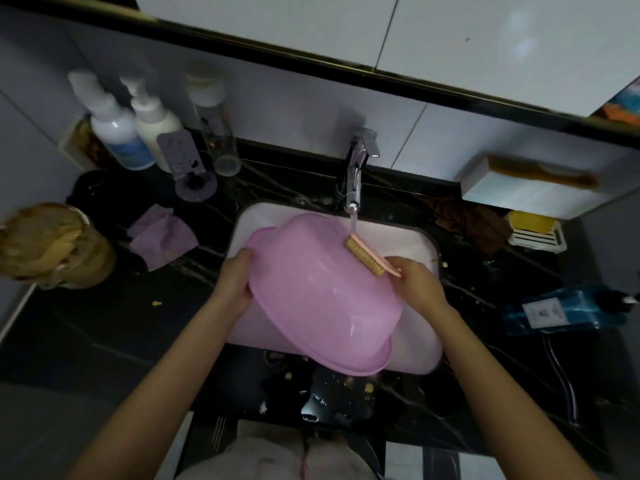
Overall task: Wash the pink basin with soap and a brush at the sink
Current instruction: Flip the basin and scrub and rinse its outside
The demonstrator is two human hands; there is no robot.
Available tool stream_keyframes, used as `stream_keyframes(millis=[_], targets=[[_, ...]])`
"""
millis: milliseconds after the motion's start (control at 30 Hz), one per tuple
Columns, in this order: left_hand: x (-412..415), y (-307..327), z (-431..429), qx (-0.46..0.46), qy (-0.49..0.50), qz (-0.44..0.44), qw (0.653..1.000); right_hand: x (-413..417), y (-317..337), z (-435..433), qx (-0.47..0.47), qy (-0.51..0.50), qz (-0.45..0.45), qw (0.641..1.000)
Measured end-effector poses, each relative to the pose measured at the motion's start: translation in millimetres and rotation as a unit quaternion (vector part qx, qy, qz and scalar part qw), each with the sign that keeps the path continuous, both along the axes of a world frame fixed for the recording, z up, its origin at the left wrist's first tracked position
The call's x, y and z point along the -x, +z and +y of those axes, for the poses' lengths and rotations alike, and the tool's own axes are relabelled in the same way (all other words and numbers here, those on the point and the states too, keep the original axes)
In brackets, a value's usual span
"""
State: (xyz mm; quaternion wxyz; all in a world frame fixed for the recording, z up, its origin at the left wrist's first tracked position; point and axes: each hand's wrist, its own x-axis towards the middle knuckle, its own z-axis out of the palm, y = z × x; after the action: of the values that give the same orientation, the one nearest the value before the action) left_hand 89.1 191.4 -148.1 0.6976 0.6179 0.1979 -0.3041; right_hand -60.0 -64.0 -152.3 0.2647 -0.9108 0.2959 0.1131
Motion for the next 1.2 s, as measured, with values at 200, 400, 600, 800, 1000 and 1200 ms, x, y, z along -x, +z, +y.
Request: stream_keyframes(millis=[200, 400, 600, 800, 1000, 1200], targets=[[21.3, 17.4, -1.6, -0.012, 0.009, -0.048, 0.999, -52.4, -5.5, 10.8, -0.083, -0.013, 0.029, 0.996], [31.8, 2.0, 10.0, -0.101, 0.059, -0.026, 0.993, -32.9, -5.3, 18.1, -0.086, 0.094, -0.061, 0.990], [31.6, -4.3, 11.5, -0.155, 0.074, -0.024, 0.985, -59.2, -13.6, 7.8, -0.115, 0.046, -0.061, 0.990], [34.3, -7.0, 11.1, -0.162, 0.084, -0.008, 0.983, -58.7, -21.0, 13.8, -0.105, 0.084, -0.093, 0.987], [28.3, -3.8, 3.0, -0.161, 0.088, -0.019, 0.983, -85.7, -17.0, 30.4, -0.042, 0.130, -0.103, 0.985], [27.3, -6.5, 2.6, -0.153, 0.102, -0.015, 0.983, -84.3, -22.0, 22.5, -0.068, 0.120, -0.061, 0.989]])
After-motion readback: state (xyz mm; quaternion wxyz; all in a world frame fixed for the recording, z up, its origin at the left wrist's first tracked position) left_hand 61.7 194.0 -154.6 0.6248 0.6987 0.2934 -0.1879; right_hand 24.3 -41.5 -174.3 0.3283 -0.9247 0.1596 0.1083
